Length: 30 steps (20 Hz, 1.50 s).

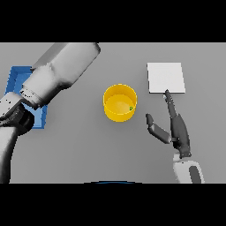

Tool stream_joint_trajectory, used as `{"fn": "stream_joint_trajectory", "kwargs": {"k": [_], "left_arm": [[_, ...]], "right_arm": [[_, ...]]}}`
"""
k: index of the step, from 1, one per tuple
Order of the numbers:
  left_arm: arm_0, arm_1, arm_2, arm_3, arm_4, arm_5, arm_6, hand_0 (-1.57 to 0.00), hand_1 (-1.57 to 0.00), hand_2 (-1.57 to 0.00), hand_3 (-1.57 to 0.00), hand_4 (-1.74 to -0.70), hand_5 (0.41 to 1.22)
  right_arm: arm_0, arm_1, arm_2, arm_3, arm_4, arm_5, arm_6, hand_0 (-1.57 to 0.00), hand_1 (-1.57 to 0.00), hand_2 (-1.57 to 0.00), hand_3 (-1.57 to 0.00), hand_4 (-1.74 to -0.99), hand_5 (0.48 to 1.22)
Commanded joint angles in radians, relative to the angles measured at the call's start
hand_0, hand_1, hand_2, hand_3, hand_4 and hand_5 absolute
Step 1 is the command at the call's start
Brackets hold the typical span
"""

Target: Pick up the red beaker and tilt it to pour out 1 green nut into yellow bowl. Pick up the yellow bowl and place it on the metallic measuring scale.

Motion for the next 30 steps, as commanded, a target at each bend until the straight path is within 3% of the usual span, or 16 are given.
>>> {"fn": "stream_joint_trajectory", "kwargs": {"k": [1,4,7,11,15,18,20,26,30], "left_arm": [[-0.019,0.013,0.057,0.021,0.045,-0.025,0.017,-1.57,-1.57,-1.57,-1.29,-1.73,1.221],[-0.033,0.069,0.222,0.104,0.168,-0.025,0.108,-1.57,-1.57,-1.57,-1.43,-1.73,1.221],[-0.023,0.151,0.376,0.149,0.292,0.014,0.183,-1.57,-1.57,-1.57,-1.45,-1.74,1.221],[0.093,0.255,0.543,0.168,0.455,0.134,0.257,-1.57,-1.57,-1.57,-1.43,-1.74,1.221],[0.228,0.330,0.678,0.127,0.598,0.211,0.395,-1.57,-1.57,-1.57,-1.43,-1.74,1.221],[0.372,0.350,0.761,0.041,0.711,0.274,0.425,-1.57,-1.57,-1.57,-1.46,-1.74,1.221],[0.460,0.341,0.802,-0.025,0.774,0.300,0.483,-1.57,-1.57,-1.57,-1.47,-1.74,1.221],[0.737,0.312,0.848,-0.355,0.898,0.353,0.630,-1.57,-1.57,-1.57,-1.45,-1.74,1.221],[0.879,0.283,0.863,-0.524,0.941,0.394,0.662,-1.57,-1.57,-1.57,-1.45,-1.74,1.221]], "right_arm": [[0.011,0.001,0.006,-0.003,0.006,-0.004,-0.032,0.00,0.00,0.00,0.00,-1.001,0.683],[-0.002,-0.004,-0.001,0.007,0.000,-0.003,-0.033,0.00,0.00,0.00,0.00,-0.990,0.672],[-0.009,0.010,0.000,0.018,-0.011,-0.002,-0.018,0.00,0.00,0.00,0.00,-1.006,0.669],[-0.014,0.010,-0.008,0.003,-0.050,0.021,-0.009,0.00,0.00,0.00,0.00,-1.012,0.659],[-0.013,0.011,0.009,0.013,-0.012,0.004,-0.006,0.00,0.00,0.00,0.00,-1.050,0.653],[0.000,0.004,0.010,0.002,0.001,-0.004,-0.009,0.00,0.00,0.00,0.00,-1.048,0.652],[-0.009,0.006,0.016,0.002,0.022,-0.016,0.007,0.00,0.00,0.00,0.00,-1.048,0.651],[-0.019,-0.011,0.007,0.019,0.018,-0.006,0.005,0.00,0.00,0.00,0.00,-1.026,0.648],[-0.016,-0.014,0.005,0.028,0.011,0.000,-0.007,0.00,0.00,0.00,0.00,-1.015,0.646]]}}
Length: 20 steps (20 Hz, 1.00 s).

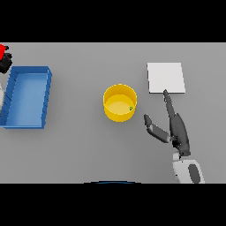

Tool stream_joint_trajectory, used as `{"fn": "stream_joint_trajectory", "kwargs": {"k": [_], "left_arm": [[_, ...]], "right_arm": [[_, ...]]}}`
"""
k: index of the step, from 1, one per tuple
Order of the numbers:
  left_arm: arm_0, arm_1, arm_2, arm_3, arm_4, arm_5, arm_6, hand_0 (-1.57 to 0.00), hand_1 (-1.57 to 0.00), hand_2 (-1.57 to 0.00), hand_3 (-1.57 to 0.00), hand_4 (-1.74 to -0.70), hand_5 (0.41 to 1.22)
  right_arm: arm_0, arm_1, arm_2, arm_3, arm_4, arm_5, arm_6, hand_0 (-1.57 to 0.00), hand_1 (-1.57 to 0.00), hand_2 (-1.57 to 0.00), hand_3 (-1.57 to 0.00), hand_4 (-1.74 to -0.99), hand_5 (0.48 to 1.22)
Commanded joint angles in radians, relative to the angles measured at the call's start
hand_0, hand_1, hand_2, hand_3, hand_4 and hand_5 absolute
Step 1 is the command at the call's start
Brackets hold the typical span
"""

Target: Pick up the red beaker and tilt it to pour out 1 green nut into yellow bowl. Pick up the yellow bowl and place it on the metallic measuring scale.

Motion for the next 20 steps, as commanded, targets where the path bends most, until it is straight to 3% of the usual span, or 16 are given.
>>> {"fn": "stream_joint_trajectory", "kwargs": {"k": [1,3,4,6,10,11,14,16,18,20], "left_arm": [[0.021,-0.014,0.004,-0.008,0.004,0.018,0.004,-1.57,-1.57,-1.57,-1.48,-1.74,1.221],[0.056,-0.037,0.002,-0.060,0.014,0.031,0.021,-1.57,-1.57,-1.57,-1.51,-1.74,1.221],[0.069,-0.050,0.002,-0.064,0.016,0.041,0.027,-1.57,-1.57,-1.57,-1.52,-1.74,1.194],[0.124,-0.059,0.010,-0.125,0.037,0.045,0.051,-1.57,-1.57,-1.57,-1.54,-1.74,1.151],[0.174,-0.063,-0.021,-0.177,0.002,0.051,0.082,-1.57,-1.57,-1.57,-1.56,-1.71,0.991],[0.184,-0.057,-0.027,-0.189,-0.004,0.042,0.078,-1.57,-1.57,-1.57,-1.56,-1.65,0.941],[0.236,-0.051,-0.037,-0.239,-0.004,0.025,0.073,-1.57,-1.54,-1.50,-1.47,-1.28,0.810],[0.251,-0.042,-0.041,-0.260,0.005,-0.001,0.078,-1.39,-1.22,-1.21,-1.14,-1.07,0.749],[0.265,-0.038,-0.046,-0.273,0.008,-0.016,0.085,-0.97,-0.80,-0.82,-0.77,-0.96,0.696],[0.252,-0.032,-0.065,-0.251,-0.001,-0.049,0.095,-0.62,-0.51,-0.52,-0.49,-0.89,0.666]], "right_arm": [[0.017,0.006,0.004,-0.003,-0.009,0.006,-0.022,0.00,0.00,0.00,0.00,-1.014,0.648],[0.026,0.005,0.006,-0.011,-0.005,0.005,-0.027,0.00,0.00,0.00,0.00,-1.004,0.648],[0.010,0.007,0.003,-0.008,-0.009,0.005,-0.005,0.00,0.00,0.00,0.00,-1.005,0.647],[0.011,0.004,0.000,-0.016,-0.014,0.005,-0.022,0.00,0.00,0.00,0.00,-1.012,0.650],[0.020,0.009,0.003,-0.009,-0.003,-0.004,-0.016,0.00,0.00,0.00,0.00,-1.017,0.638],[0.016,0.011,0.002,-0.004,0.000,-0.009,-0.016,0.00,0.00,0.00,0.00,-1.021,0.636],[0.026,0.006,0.003,-0.013,-0.005,-0.003,-0.031,0.00,0.00,0.00,0.00,-1.012,0.634],[0.018,0.006,-0.005,-0.012,-0.014,-0.004,-0.026,0.00,0.00,0.00,0.00,-1.007,0.635],[0.024,0.006,-0.001,-0.022,-0.017,0.001,-0.028,0.00,0.00,0.00,0.00,-1.004,0.635],[0.024,0.004,-0.002,-0.023,-0.021,0.007,-0.031,0.00,0.00,0.00,0.00,-1.008,0.635]]}}
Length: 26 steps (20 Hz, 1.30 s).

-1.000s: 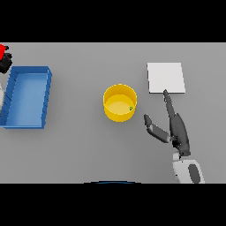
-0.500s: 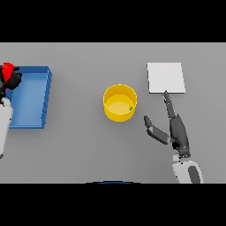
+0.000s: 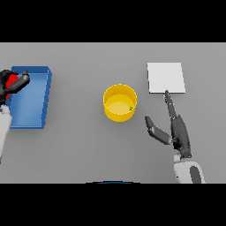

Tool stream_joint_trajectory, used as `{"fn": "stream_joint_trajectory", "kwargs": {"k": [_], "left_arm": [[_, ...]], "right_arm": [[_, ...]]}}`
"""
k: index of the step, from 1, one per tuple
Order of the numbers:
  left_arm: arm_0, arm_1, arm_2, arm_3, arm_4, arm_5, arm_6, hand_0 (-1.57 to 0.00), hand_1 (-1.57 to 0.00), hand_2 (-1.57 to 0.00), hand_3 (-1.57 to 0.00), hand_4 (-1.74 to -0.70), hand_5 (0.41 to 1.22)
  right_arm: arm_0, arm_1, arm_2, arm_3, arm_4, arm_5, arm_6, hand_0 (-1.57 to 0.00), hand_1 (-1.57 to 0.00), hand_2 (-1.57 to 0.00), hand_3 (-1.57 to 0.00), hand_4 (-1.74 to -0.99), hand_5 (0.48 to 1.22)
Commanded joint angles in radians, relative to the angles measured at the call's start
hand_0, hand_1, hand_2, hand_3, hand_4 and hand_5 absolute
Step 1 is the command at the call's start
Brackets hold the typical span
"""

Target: Pick up the red beaker and tilt it to pour out 1 green nut into yellow bowl. Pick up the yellow bowl and place it on the metallic measuring scale.

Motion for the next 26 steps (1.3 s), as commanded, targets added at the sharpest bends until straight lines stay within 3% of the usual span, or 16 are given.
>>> {"fn": "stream_joint_trajectory", "kwargs": {"k": [1,4,7,8,9,10,12,14,18,22,26], "left_arm": [[-0.004,0.006,-0.012,0.013,-0.013,-0.009,-0.010,-0.49,-0.41,-0.42,-0.39,-0.86,0.657],[-0.008,0.000,-0.025,0.041,-0.015,-0.021,-0.055,-0.25,-0.21,-0.21,-0.20,-0.81,0.657],[-0.015,0.001,-0.018,0.061,-0.020,-0.002,-0.082,-0.13,-0.11,-0.11,-0.10,-0.79,0.649],[-0.007,0.004,-0.015,0.049,-0.013,-0.005,-0.095,-0.10,-0.08,-0.09,-0.08,-0.78,0.651],[-0.014,0.008,-0.018,0.051,-0.022,-0.001,-0.095,-0.08,-0.07,-0.07,-0.07,-0.77,0.655],[-0.011,0.003,-0.021,0.043,-0.022,0.005,-0.105,-0.07,-0.05,-0.06,-0.05,-0.76,0.657],[-0.022,-0.003,-0.022,0.044,-0.021,0.005,-0.097,-0.04,-0.03,-0.03,-0.03,-0.75,0.661],[-0.016,-0.004,-0.021,0.032,-0.014,0.005,-0.116,-0.03,-0.02,-0.02,-0.02,-0.74,0.664],[-0.027,0.002,-0.026,0.044,-0.021,0.000,-0.105,-0.01,-0.01,-0.01,-0.01,-0.73,0.680],[-0.022,0.006,-0.027,0.039,-0.019,-0.007,-0.099,0.00,0.00,0.00,0.00,-0.74,0.696],[-0.023,0.016,-0.022,0.046,-0.016,-0.011,-0.109,0.00,0.00,0.00,0.00,-0.75,0.704]], "right_arm": [[-0.004,-0.002,-0.001,0.001,0.003,-0.001,0.004,0.00,0.00,0.00,0.00,-1.009,0.639],[0.003,-0.008,-0.001,0.001,0.005,0.001,-0.007,0.00,0.00,0.00,0.00,-1.012,0.639],[0.010,-0.007,0.015,-0.010,0.029,-0.001,0.014,0.00,0.00,0.00,0.00,-1.021,0.640],[-0.010,-0.022,0.015,-0.007,0.052,0.000,0.067,0.00,0.00,0.00,0.00,-1.020,0.640],[-0.019,-0.043,0.024,-0.006,0.049,0.030,0.049,0.00,0.00,0.00,0.00,-1.014,0.666],[-0.057,-0.079,0.020,0.008,0.047,0.068,0.069,0.00,0.00,0.00,0.00,-1.005,0.669],[-0.136,-0.163,0.060,0.039,0.121,0.130,0.082,0.00,0.00,0.00,0.00,-1.044,0.679],[-0.218,-0.215,0.108,0.060,0.193,0.188,0.133,0.00,0.00,0.00,0.00,-1.094,0.677],[-0.361,-0.310,0.201,0.127,0.314,0.289,0.107,0.00,0.00,0.00,0.00,-1.192,0.677],[-0.488,-0.378,0.292,0.185,0.410,0.364,0.035,0.00,0.00,0.00,0.00,-1.225,0.684],[-0.604,-0.394,0.397,0.269,0.515,0.419,0.010,0.00,0.00,0.00,0.00,-1.218,0.707]]}}
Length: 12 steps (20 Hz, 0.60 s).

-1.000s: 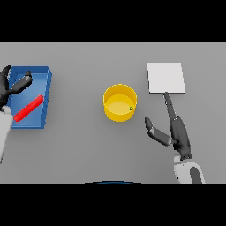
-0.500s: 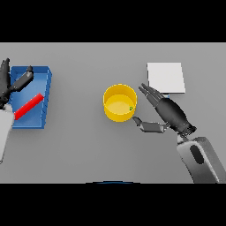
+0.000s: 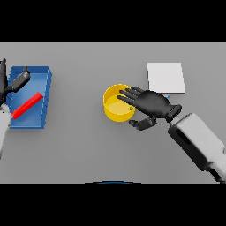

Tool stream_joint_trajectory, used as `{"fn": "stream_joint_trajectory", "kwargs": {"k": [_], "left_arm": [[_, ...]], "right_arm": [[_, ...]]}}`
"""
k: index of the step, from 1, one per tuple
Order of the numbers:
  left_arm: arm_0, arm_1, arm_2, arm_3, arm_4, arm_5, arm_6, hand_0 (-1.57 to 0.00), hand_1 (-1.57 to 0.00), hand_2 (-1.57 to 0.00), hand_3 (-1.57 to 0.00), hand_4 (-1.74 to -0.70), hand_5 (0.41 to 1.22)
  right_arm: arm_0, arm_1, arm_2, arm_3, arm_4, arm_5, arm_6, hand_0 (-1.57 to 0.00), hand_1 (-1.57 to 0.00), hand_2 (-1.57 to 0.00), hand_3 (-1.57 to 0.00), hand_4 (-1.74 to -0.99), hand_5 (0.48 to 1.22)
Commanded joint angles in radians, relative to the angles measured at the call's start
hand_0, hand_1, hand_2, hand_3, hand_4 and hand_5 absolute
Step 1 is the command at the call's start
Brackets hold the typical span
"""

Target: Pick up the red beaker and tilt it to pour out 1 green nut into yellow bowl. Pick up the yellow bowl and place it on the metallic measuring scale.

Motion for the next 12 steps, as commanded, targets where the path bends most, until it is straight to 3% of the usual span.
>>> {"fn": "stream_joint_trajectory", "kwargs": {"k": [1,6,12], "left_arm": [[0.016,0.000,-0.001,-0.013,0.002,-0.001,-0.004,0.00,0.00,0.00,0.00,-0.74,0.704],[0.024,0.005,0.002,-0.030,0.010,-0.008,0.003,0.00,0.00,0.00,0.00,-0.74,0.698],[0.039,0.012,0.007,-0.034,0.008,-0.001,-0.007,0.00,0.00,0.00,0.00,-0.74,0.698]], "right_arm": [[-0.026,0.002,0.014,0.024,0.012,0.011,-0.006,0.00,0.00,0.00,0.00,-1.215,0.711],[-0.112,0.048,0.077,0.144,0.041,0.066,-0.023,0.00,0.00,0.00,0.00,-1.225,0.722],[-0.185,0.086,0.124,0.230,0.066,0.100,-0.035,0.00,0.00,0.00,0.00,-1.257,0.733]]}}
